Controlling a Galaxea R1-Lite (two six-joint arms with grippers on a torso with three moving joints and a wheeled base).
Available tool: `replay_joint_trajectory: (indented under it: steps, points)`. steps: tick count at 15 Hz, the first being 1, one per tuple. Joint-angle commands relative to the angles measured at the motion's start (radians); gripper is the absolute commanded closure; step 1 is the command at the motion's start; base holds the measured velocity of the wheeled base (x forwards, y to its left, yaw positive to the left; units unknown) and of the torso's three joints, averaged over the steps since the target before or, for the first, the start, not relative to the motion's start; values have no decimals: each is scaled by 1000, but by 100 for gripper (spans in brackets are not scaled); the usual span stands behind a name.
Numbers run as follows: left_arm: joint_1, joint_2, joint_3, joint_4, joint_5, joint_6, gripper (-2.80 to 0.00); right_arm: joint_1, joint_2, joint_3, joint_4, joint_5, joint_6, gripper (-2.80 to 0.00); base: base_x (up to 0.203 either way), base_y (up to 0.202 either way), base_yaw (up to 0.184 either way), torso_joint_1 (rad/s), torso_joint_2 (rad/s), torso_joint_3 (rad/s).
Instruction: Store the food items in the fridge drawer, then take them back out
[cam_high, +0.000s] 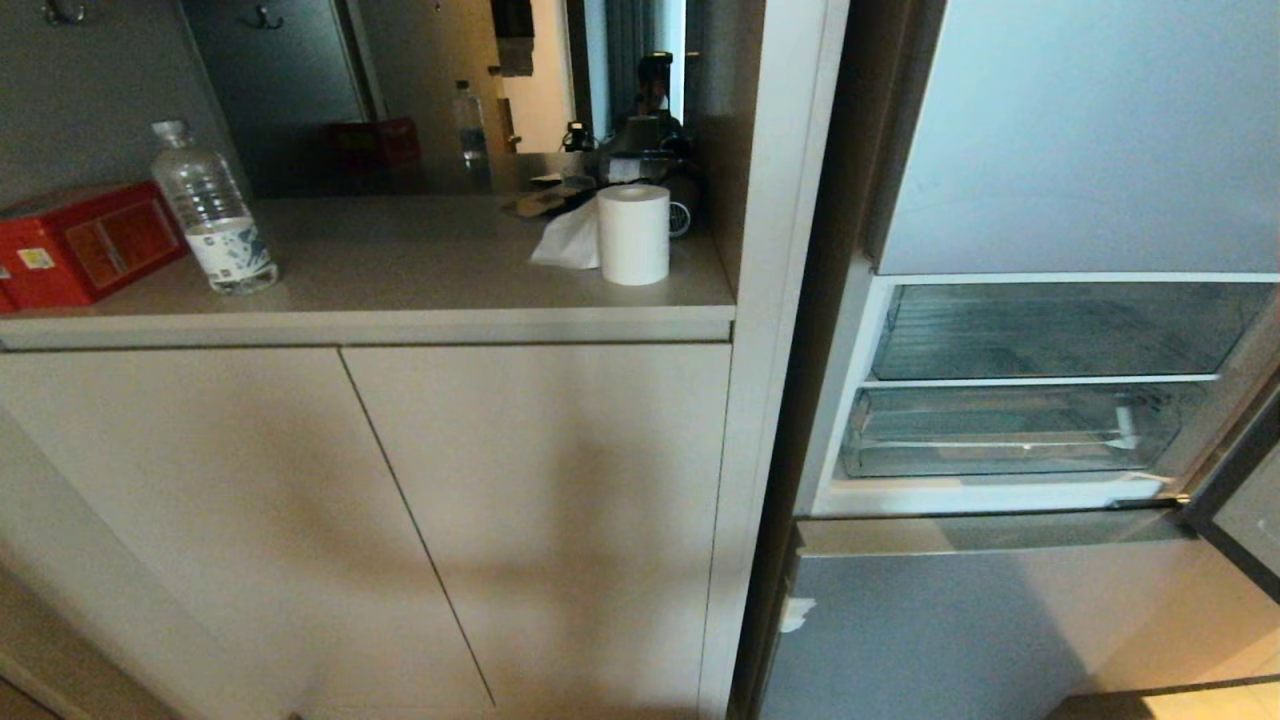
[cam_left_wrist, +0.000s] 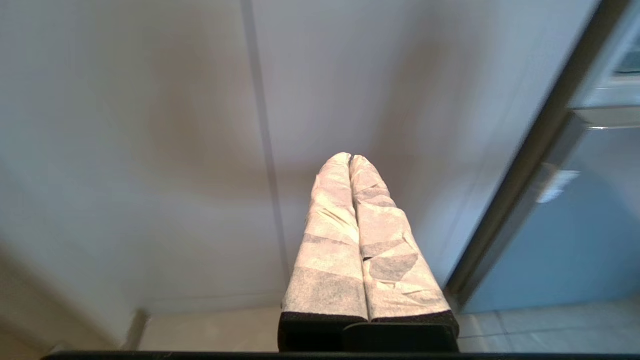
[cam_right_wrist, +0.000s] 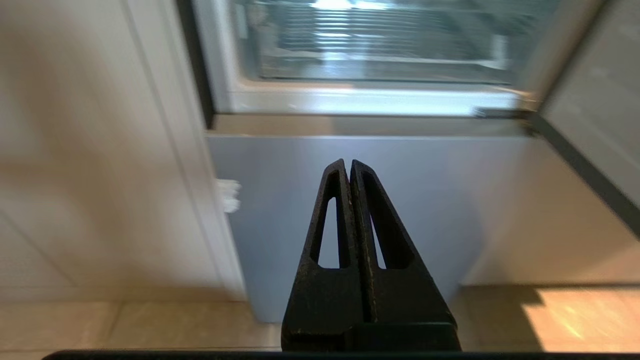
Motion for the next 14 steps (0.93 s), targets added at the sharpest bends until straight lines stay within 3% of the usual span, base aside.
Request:
replay_joint_trajectory:
  steps: [1,4,14]
  points:
    - [0,0,0,0,0,0,0,0,2,2,0,-1,6,0,4,-1,77,-2,2,2]
    - [0,0,0,0,0,1,0,0,2,1,0,1,11,0,0,0,0,-23,44,24]
    - [0,0,0,0,0,0,0,0,0,1,-1,-2,31,0,0,0,0,-168,342,171]
